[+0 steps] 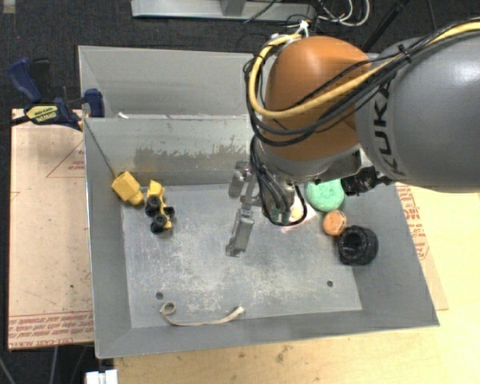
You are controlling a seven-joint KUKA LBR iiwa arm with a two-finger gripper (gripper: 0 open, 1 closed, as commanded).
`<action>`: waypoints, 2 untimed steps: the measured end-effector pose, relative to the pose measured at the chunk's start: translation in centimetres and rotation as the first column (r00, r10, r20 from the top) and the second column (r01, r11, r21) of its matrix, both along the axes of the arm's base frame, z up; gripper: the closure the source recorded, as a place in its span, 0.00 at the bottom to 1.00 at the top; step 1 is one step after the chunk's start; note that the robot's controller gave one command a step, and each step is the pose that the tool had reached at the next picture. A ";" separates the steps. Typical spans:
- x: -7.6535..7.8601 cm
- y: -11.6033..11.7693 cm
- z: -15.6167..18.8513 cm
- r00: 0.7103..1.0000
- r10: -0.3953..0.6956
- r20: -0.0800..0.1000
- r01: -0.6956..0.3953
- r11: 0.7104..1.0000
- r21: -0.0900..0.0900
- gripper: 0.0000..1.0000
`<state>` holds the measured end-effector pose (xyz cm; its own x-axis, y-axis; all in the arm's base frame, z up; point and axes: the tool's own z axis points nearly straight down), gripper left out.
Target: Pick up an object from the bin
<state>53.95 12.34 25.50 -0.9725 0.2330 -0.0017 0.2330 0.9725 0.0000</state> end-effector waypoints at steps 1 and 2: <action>4.6 -3.0 -0.7 0.993 0.118 0.005 -0.118 0.993 0.003 0.00; 7.5 -6.9 -4.1 0.993 0.114 0.005 -0.114 0.993 0.000 0.00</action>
Offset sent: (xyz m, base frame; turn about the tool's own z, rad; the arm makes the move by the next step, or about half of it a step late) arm 0.0806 -0.0845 -0.0608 -0.0748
